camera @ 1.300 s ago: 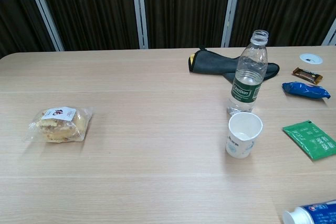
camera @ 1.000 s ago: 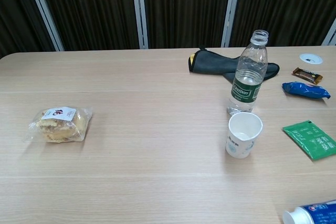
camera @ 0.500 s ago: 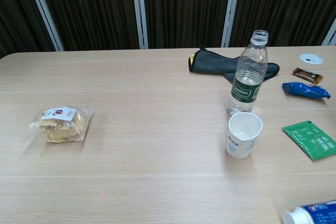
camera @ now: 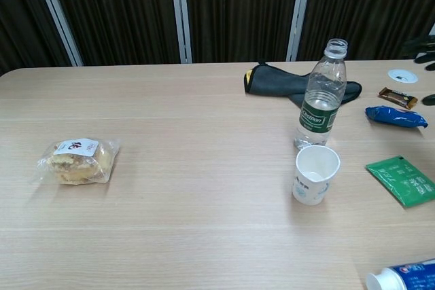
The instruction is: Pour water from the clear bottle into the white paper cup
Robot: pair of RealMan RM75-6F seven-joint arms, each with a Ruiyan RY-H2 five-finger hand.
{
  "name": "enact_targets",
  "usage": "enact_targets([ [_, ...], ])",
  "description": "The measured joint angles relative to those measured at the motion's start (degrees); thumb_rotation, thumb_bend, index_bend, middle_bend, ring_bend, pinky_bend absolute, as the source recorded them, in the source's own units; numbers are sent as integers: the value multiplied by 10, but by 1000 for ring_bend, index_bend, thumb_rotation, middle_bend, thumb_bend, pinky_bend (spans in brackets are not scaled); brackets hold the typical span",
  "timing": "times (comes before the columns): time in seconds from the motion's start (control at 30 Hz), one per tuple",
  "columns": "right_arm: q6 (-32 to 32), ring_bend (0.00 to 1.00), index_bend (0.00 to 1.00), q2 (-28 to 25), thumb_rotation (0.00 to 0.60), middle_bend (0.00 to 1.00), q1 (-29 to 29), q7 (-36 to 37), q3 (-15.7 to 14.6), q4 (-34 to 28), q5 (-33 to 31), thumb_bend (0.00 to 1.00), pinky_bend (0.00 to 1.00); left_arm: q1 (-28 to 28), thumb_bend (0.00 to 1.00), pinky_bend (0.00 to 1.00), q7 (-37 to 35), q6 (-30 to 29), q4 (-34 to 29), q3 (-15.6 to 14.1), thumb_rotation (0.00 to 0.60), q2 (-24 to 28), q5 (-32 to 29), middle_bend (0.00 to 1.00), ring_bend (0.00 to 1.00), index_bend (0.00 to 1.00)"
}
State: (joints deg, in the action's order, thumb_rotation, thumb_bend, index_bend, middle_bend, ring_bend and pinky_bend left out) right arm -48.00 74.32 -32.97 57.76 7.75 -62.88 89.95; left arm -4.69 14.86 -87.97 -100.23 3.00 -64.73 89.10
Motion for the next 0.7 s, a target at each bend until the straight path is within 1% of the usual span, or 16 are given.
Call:
enact_targets([
  [0.13, 19, 0, 0, 34, 600, 0, -32, 25, -17, 32, 21, 0, 0, -3, 0, 0, 3, 4, 2, 4, 600, -2, -8, 0, 0, 0],
  [0.4, 38, 0, 2, 84, 600, 0, -62, 34, -33, 66, 17, 0, 0, -6, 0, 0, 16, 7, 11, 9, 600, -9, -22, 0, 0, 0],
  [0.53, 46, 0, 17, 113, 600, 0, -73, 27, -30, 85, 2, 0, 0, -7, 0, 0, 16, 8, 19, 14, 600, -12, -32, 0, 0, 0],
  [0.7, 56, 0, 15, 154, 600, 0, -84, 9, -17, 114, -32, 0, 0, -7, 0, 0, 14, 4, 23, 17, 600, -14, -37, 0, 0, 0],
])
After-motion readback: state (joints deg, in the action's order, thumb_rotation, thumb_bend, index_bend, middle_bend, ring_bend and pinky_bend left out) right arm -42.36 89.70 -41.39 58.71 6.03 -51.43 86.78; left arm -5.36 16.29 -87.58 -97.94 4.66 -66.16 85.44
